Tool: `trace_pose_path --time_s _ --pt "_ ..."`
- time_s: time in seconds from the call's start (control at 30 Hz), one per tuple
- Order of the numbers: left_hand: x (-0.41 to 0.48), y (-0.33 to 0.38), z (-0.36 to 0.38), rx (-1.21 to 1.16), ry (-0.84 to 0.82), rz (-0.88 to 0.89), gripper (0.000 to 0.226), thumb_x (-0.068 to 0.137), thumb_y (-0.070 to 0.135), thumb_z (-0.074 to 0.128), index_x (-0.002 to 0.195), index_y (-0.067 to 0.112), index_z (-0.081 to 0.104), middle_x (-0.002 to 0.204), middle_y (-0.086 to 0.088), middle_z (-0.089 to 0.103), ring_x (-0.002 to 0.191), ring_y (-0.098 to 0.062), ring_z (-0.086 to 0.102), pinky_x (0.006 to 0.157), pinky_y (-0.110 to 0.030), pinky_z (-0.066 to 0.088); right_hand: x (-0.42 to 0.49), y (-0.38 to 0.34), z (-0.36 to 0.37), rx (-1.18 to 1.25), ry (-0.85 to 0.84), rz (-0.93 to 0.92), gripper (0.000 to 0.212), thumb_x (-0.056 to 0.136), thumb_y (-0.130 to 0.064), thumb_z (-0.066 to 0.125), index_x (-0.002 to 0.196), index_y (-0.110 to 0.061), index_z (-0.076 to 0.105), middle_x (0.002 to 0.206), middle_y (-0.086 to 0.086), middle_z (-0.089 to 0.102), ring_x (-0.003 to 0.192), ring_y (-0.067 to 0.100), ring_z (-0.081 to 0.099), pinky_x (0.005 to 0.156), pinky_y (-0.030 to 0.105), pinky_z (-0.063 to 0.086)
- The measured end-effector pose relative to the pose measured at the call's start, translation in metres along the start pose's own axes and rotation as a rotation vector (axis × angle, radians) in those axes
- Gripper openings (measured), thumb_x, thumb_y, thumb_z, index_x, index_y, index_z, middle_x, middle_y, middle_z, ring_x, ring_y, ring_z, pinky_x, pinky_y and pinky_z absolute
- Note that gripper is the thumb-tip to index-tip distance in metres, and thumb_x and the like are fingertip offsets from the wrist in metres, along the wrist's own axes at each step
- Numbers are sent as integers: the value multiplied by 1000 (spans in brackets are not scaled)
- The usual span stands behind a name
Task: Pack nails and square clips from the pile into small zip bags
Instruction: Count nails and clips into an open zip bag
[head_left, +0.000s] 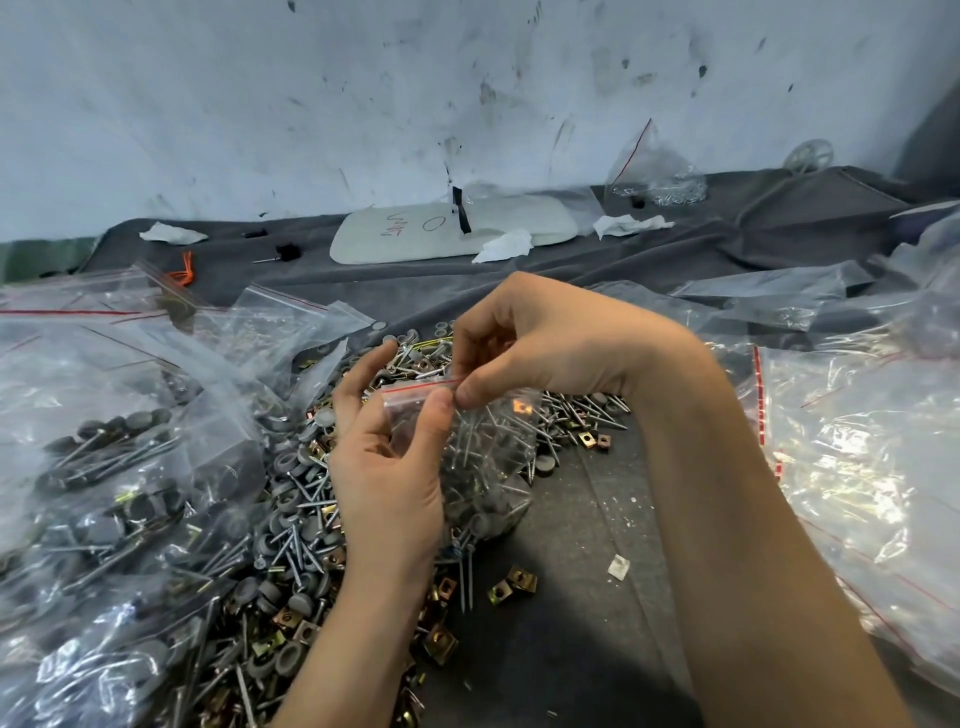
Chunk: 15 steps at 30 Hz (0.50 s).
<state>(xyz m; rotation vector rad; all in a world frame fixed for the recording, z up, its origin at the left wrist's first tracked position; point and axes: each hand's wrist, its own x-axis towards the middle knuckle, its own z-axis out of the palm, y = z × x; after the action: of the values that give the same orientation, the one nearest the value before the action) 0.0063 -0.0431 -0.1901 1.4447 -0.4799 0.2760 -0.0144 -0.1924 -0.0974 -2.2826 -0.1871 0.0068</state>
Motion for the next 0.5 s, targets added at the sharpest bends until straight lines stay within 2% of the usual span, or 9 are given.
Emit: trace_pose_path --time_s 0.07,0.2,0.27,0.37,0.43,0.5 --pt "-1 0 0 1 -8 5 6 80 32 64 77 31 70 129 14 50 120 -11 54 97 -46 49 -1 0 0 -1 3 1 6 74 -16 78 74 -17 72 73 6 71 66 13 62 68 38 53" --pt "0 2 0 28 -6 34 6 81 32 63 80 33 69 128 12 51 120 -7 53 98 -38 48 -2 1 -1 14 -23 22 4 77 -18 76 79 -15 73 77 11 71 67 13 59 68 36 48" --pt "0 2 0 30 -7 33 6 81 34 64 81 32 69 128 13 51 120 -6 52 99 -40 48 -2 1 -1 36 -24 33 5 79 -16 74 82 -12 73 82 17 71 70 18 59 71 42 49" --pt "0 2 0 31 -5 33 7 81 37 65 80 33 70 127 12 53 119 -11 54 97 -45 48 -3 0 -2 16 -4 37 3 79 -15 74 81 -14 74 79 9 72 69 13 60 77 44 53" --pt "0 2 1 21 -10 36 6 81 37 65 81 34 70 127 10 54 118 -13 55 96 -42 49 -2 0 -2 0 10 31 2 78 -15 74 80 -15 75 75 6 72 66 10 61 72 38 53" --pt "0 4 0 2 -16 39 7 79 40 65 79 37 71 126 10 54 116 -12 57 91 -31 50 -2 -2 -1 -12 21 21 1 77 -14 74 79 -14 74 73 6 72 64 10 61 67 35 52"
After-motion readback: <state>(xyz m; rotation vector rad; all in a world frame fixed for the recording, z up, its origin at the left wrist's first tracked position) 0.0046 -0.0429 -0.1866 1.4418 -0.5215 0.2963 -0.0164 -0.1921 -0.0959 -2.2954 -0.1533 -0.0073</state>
